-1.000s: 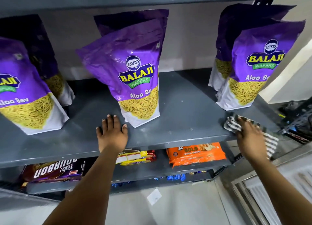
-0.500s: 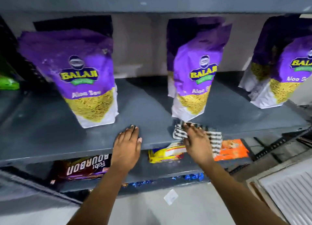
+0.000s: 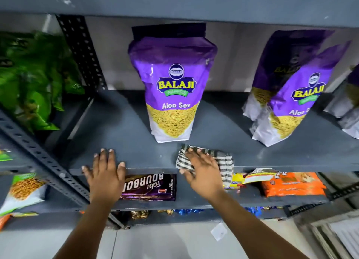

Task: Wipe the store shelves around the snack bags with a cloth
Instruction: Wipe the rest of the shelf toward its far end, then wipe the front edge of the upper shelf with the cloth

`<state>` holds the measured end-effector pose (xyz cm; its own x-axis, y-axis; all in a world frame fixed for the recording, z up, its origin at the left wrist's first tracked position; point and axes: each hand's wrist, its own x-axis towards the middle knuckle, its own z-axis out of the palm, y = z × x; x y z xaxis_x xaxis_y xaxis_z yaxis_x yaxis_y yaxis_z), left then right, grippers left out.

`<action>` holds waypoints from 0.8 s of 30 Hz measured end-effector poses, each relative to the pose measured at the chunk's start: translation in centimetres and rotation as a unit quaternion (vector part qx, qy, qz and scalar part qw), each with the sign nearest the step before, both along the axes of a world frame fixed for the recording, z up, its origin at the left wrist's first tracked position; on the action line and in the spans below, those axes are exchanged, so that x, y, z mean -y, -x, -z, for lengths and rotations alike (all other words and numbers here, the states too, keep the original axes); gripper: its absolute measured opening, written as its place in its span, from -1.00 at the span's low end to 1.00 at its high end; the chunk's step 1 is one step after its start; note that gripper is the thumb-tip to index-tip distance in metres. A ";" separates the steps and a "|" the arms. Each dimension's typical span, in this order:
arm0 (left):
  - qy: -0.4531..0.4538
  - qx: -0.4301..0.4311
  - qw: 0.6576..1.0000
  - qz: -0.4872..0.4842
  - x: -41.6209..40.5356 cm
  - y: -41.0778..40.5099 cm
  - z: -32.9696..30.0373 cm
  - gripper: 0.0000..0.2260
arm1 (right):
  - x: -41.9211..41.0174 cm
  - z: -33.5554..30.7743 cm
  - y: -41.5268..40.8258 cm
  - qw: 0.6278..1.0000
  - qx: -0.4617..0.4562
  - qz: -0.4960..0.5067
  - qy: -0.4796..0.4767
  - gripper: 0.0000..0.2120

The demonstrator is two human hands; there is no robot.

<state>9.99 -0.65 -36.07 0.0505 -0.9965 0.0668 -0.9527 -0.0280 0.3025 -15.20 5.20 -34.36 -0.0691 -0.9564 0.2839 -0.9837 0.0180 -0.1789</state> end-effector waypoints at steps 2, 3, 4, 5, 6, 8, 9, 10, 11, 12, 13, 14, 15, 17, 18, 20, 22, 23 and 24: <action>0.004 -0.014 1.000 -0.002 0.1 0.1 0.2 -0.37 | 0.5 0.1 -2.0 1.000 0.000 -0.028 -0.012 -0.57; 0.006 -0.018 1.000 -0.004 0.1 0.1 0.3 -0.37 | 0.8 0.3 -2.9 0.999 0.007 -0.045 -0.010 -0.55; 0.008 -0.017 1.000 -0.005 0.2 0.0 0.2 -0.38 | 1.1 0.5 -3.8 0.998 0.021 -0.063 -0.016 -0.47; 0.007 -0.015 1.000 -0.005 0.1 0.0 0.2 -0.38 | 1.2 0.6 -4.6 0.995 0.038 -0.083 -0.029 -0.39; 0.004 -0.012 1.000 -0.004 0.1 0.0 0.1 -0.41 | 1.3 0.2 -5.4 0.992 0.057 -0.105 -0.039 -0.35; -0.006 -0.005 1.000 0.001 0.1 0.1 -0.1 -0.48 | 1.4 -0.6 -6.9 0.984 0.098 -0.136 -0.066 -0.34; -0.016 -0.003 1.000 0.003 0.0 0.1 -0.2 -0.50 | 1.3 -1.1 -7.5 0.980 0.109 -0.152 -0.075 -0.36; -0.025 -0.002 1.000 0.005 0.0 0.1 -0.5 -0.50 | 0.9 -1.4 -8.1 0.978 0.102 -0.169 -0.063 -0.38; -0.034 -0.001 0.999 0.007 -0.1 0.1 -0.8 -0.49 | 0.3 -1.1 -8.6 0.974 0.097 -0.194 -0.059 -0.41; -0.045 0.001 0.999 0.007 0.0 0.0 -0.9 -0.49 | -0.6 -0.7 -9.0 0.968 0.107 -0.213 -0.076 -0.43; -0.056 0.003 0.998 0.007 0.1 -0.1 -1.2 -0.49 | -1.7 0.2 -9.3 0.956 0.130 -0.235 -0.121 -0.45; -0.066 0.009 0.998 0.010 0.0 -0.2 -1.5 -0.49 | -3.0 1.0 -9.4 0.942 0.158 -0.236 -0.181 -0.45; -0.072 0.019 0.997 0.015 0.0 -0.3 -1.7 -0.49 | -4.4 1.8 -9.3 0.928 0.196 -0.220 -0.228 -0.42; -0.068 0.032 0.997 0.019 -0.2 -0.4 -2.1 -0.49 | -6.4 2.3 -8.6 0.908 0.287 -0.142 -0.269 -0.35; -0.063 0.036 0.997 0.016 -0.5 -0.2 -2.2 -0.49 | -7.0 1.9 -8.0 0.902 0.313 -0.107 -0.277 -0.37; -0.046 0.039 0.998 0.010 -1.3 0.7 -2.3 -0.49 | -7.6 -0.4 -6.4 0.897 0.351 -0.066 -0.261 -0.49; -0.008 0.051 0.999 0.018 -2.0 2.1 -2.3 -0.49 | -7.9 -3.4 -4.5 0.896 0.385 -0.042 -0.216 -0.53; 0.018 0.058 0.998 0.028 -2.4 3.0 -2.7 -0.48 | -8.0 -5.1 -3.3 0.900 0.392 -0.037 -0.189 -0.55; 0.044 0.064 0.996 0.040 -2.6 3.8 -3.1 -0.44 | -8.1 -7.2 -2.1 0.901 0.399 -0.045 -0.161 -0.58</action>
